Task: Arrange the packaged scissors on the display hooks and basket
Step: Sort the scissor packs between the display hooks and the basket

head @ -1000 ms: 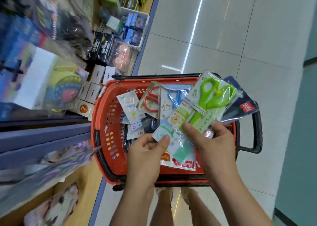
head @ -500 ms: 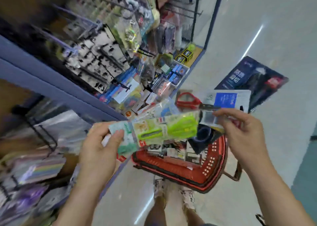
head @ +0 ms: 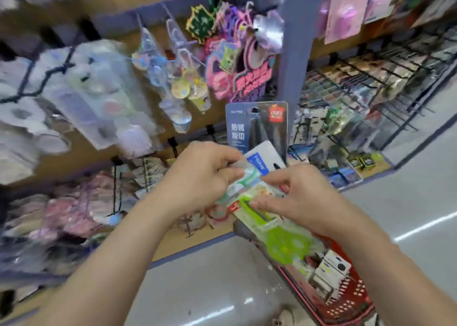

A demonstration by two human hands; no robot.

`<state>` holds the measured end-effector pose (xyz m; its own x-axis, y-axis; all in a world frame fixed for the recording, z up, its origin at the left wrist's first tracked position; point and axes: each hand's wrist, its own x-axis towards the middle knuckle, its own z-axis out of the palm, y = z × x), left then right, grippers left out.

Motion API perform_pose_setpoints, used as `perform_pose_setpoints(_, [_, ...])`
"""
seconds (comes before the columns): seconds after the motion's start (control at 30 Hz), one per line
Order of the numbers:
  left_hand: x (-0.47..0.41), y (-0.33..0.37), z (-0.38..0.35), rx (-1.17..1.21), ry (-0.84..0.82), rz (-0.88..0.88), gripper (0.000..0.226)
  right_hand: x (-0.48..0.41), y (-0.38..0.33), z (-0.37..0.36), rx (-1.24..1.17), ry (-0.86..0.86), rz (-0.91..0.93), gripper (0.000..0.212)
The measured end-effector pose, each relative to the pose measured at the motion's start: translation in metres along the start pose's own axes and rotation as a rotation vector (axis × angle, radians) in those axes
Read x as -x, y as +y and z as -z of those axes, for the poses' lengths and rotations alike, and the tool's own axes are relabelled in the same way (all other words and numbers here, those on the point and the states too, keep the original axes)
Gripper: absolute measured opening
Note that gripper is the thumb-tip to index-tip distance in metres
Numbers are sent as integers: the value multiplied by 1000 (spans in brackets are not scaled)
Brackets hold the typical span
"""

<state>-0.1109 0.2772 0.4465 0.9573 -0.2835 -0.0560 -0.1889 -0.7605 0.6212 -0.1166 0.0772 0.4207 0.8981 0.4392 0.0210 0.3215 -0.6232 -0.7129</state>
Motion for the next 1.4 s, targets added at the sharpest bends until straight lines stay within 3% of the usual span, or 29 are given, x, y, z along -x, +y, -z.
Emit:
perform_pose_setpoints(0.03, [13, -9, 11, 69, 62, 27, 19, -5, -15, -18, -39, -11, 11, 9])
perform_pose_setpoints(0.1, [46, -31, 31, 98, 316, 19, 19, -11, -43, -53, -257, -28, -33, 22])
perform_pose_setpoints(0.2, [112, -67, 56, -151, 835, 55, 31, -13, -91, -106, -611, -6, -86, 16])
perform_pose_setpoints(0.27, [162, -86, 65, -100, 976, 172, 28, -13, -122, -139, -664, 14, -104, 10])
perform_pose_setpoints(0.4, [234, -126, 72, 272, 865, 469, 42, -14, -183, -199, -718, -21, -62, 7])
perform_pose_setpoints(0.57, [296, -169, 98, 636, 969, 626, 18, -17, -246, -257, -708, -151, 36, 18])
perform_pose_setpoints(0.73, [333, -198, 125, 708, 1122, 605, 30, -35, -289, -288, -761, -295, 55, 10])
perform_pose_setpoints(0.93, [347, -223, 179, 744, 1096, 588, 23, -78, -327, -304, -768, -410, 83, 9])
perform_pose_setpoints(1.03, [342, -231, 209, 766, 1126, 548, 4, -104, -344, -306, -646, -364, 207, 10])
perform_pose_setpoints(1.2, [333, -245, 244, 815, 1206, 464, 11, -125, -377, -307, -621, -319, 310, 11])
perform_pose_setpoints(1.4, [321, -270, 288, 983, 1139, 392, 11, -144, -410, -314, -581, -191, 326, 23])
